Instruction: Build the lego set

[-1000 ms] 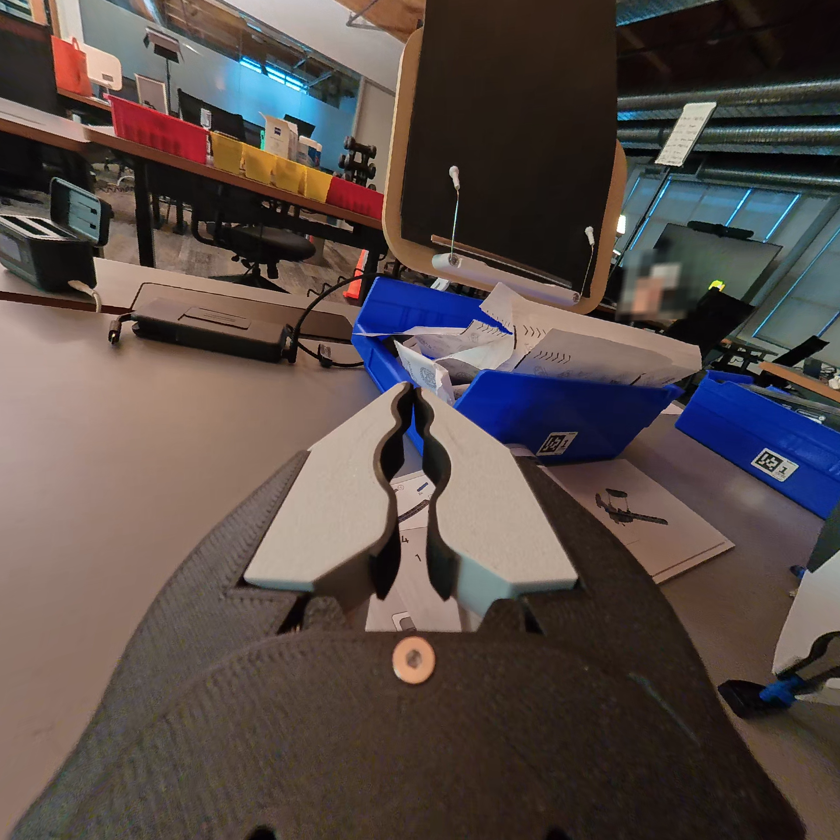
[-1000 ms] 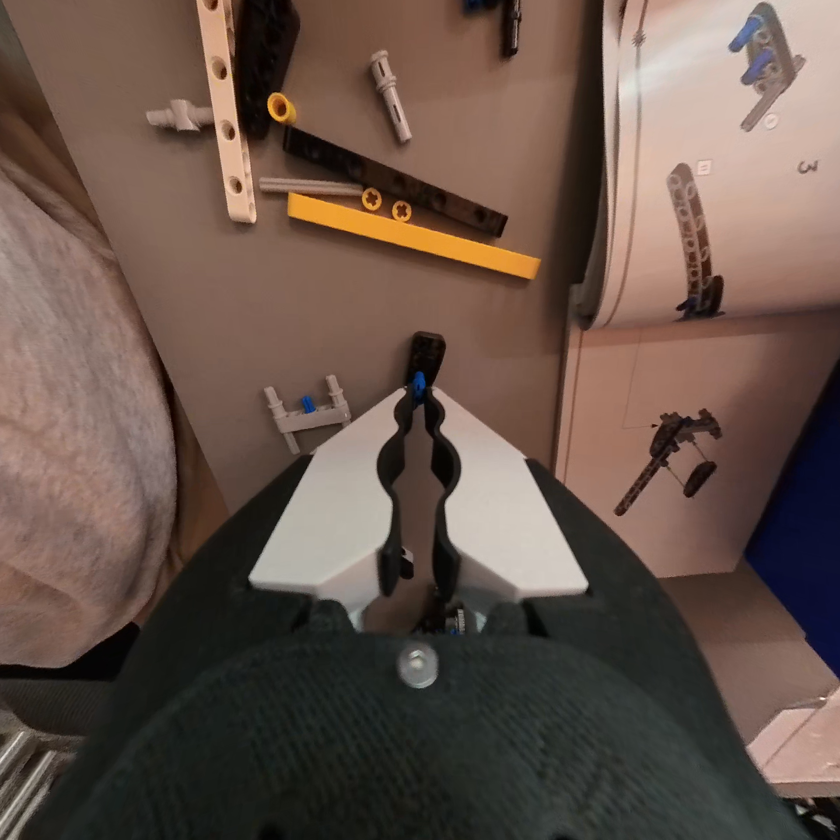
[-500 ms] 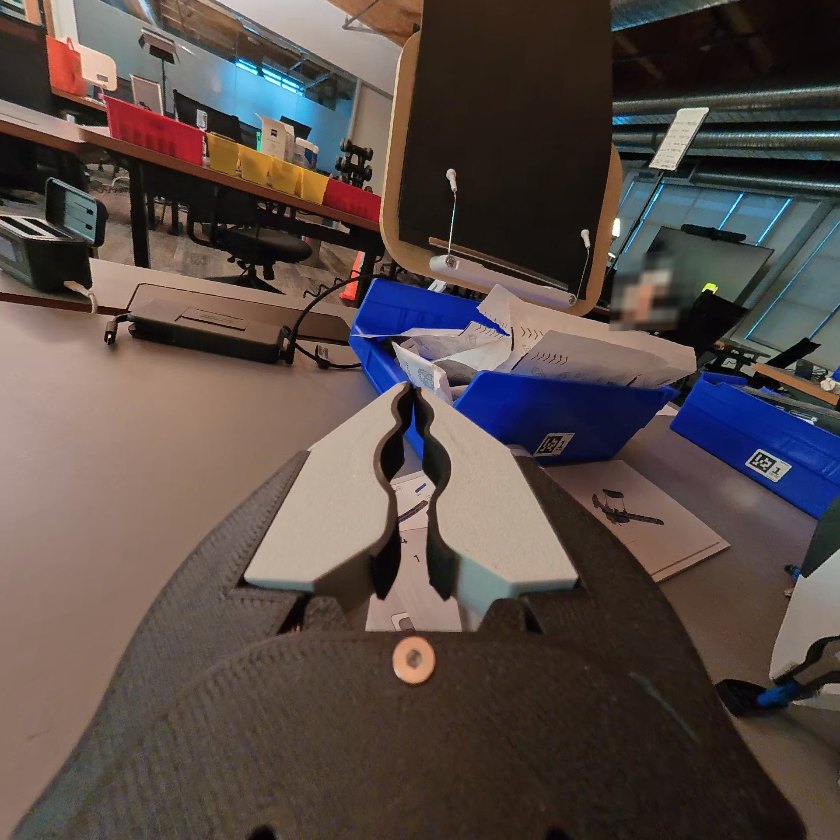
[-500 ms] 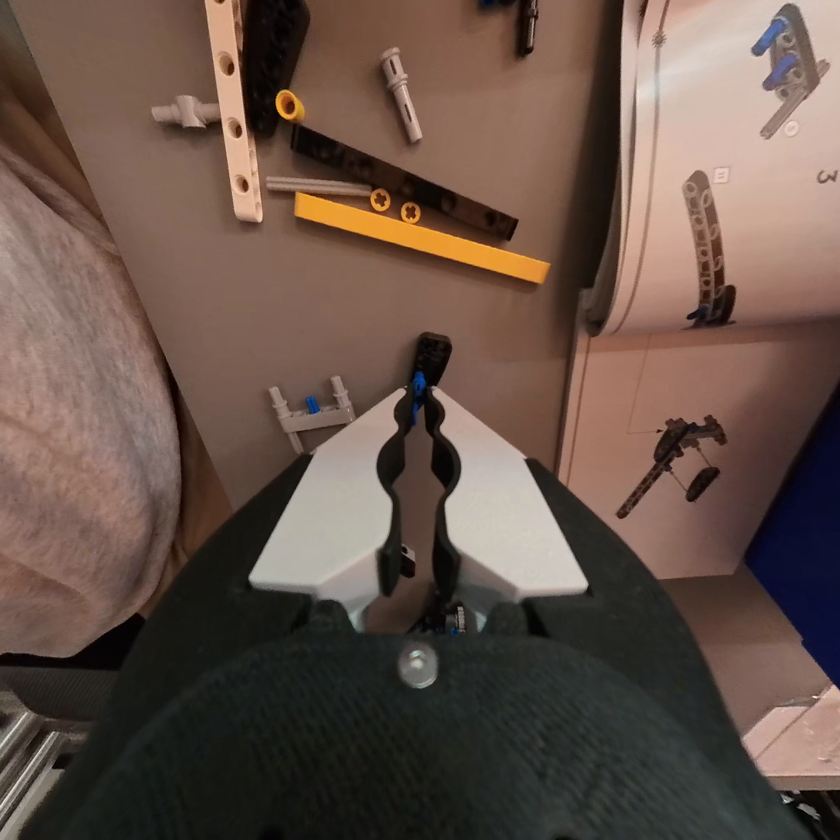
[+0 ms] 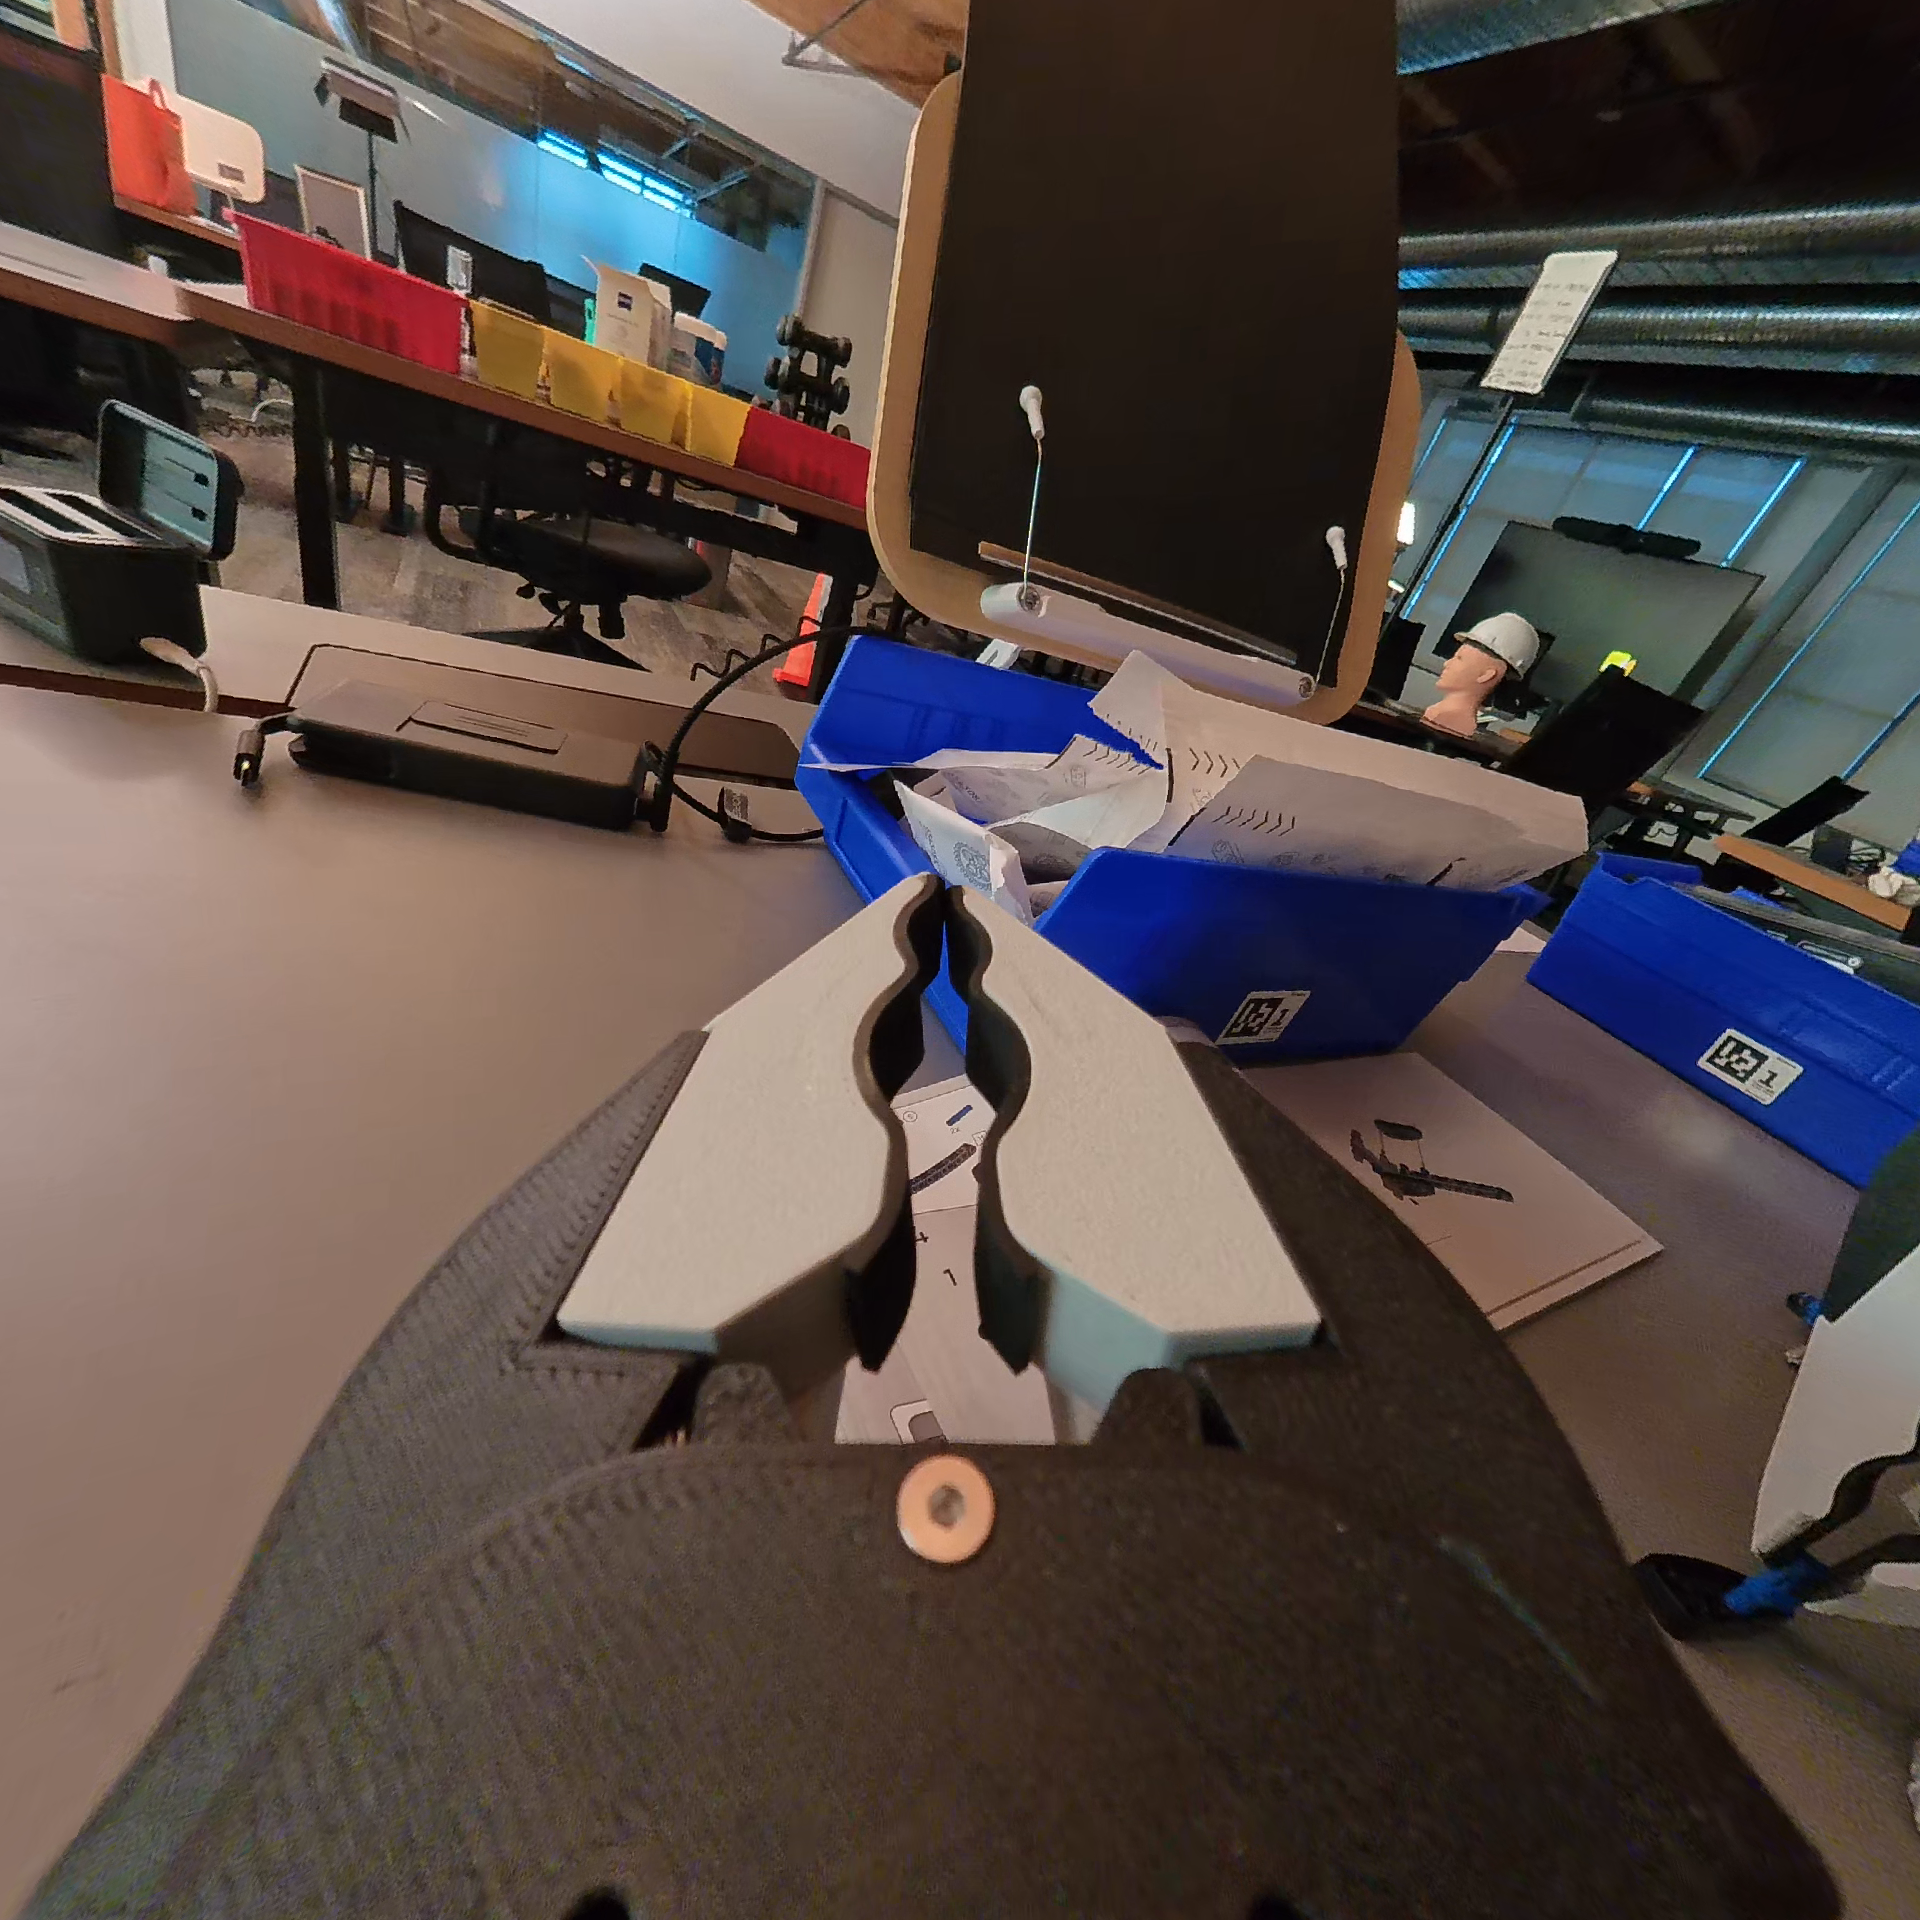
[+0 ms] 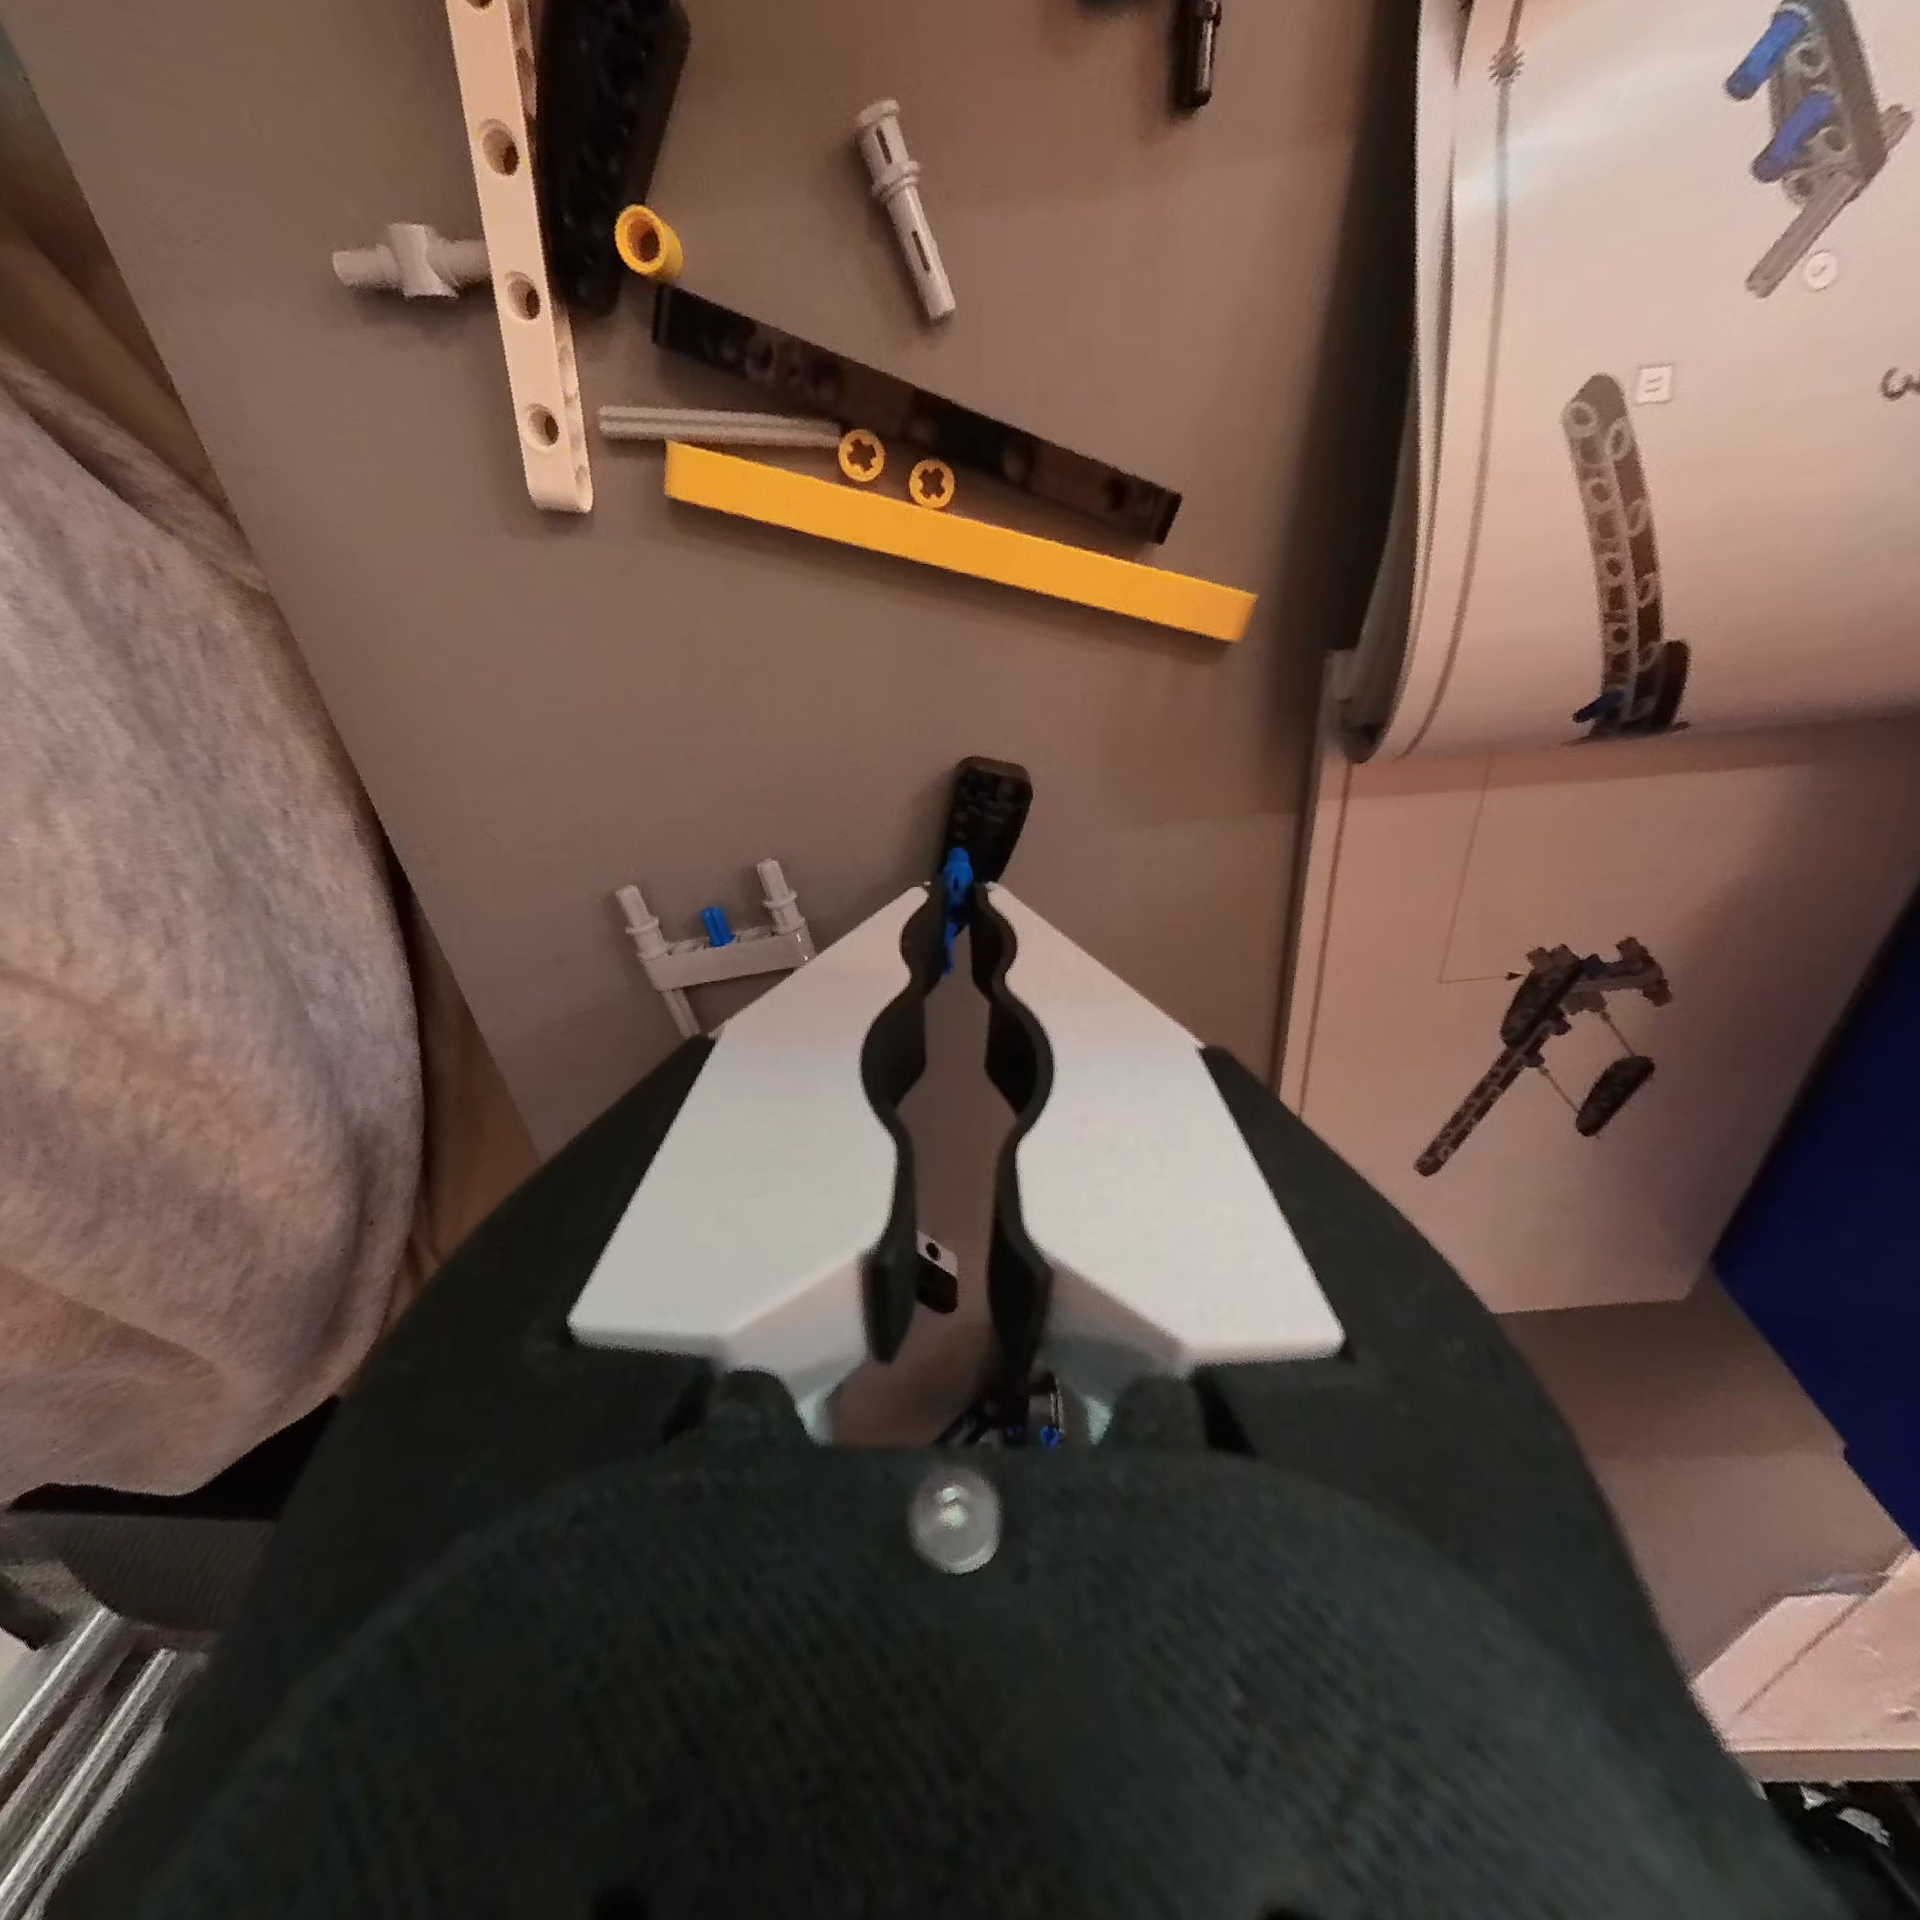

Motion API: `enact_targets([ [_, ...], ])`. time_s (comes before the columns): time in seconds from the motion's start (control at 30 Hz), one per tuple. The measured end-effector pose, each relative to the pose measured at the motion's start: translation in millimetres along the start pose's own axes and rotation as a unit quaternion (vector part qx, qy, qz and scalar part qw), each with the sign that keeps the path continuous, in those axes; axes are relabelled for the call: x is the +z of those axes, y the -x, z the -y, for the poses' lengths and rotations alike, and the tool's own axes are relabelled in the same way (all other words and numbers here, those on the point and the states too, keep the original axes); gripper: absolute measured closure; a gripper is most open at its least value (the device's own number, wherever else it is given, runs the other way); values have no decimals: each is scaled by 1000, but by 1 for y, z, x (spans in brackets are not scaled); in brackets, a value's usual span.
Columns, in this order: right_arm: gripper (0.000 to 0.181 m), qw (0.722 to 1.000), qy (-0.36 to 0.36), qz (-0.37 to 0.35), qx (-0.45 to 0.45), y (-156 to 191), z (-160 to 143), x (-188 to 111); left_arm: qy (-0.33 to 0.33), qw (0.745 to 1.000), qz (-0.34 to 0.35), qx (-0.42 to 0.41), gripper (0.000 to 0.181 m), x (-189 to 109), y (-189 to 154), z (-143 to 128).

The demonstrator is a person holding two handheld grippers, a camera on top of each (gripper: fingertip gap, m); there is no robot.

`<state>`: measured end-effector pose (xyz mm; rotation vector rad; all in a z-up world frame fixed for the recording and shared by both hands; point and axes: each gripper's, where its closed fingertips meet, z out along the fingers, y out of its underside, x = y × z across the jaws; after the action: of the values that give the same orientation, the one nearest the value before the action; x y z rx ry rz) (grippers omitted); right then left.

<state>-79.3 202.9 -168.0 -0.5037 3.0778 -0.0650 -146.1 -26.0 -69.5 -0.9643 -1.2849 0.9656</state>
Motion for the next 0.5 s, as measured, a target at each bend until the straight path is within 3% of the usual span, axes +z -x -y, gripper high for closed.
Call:
enact_targets([
  [0.5,178,1000,3,5,9,0,0,0,-2,1000,0,-5,181,-1,1,1],
])
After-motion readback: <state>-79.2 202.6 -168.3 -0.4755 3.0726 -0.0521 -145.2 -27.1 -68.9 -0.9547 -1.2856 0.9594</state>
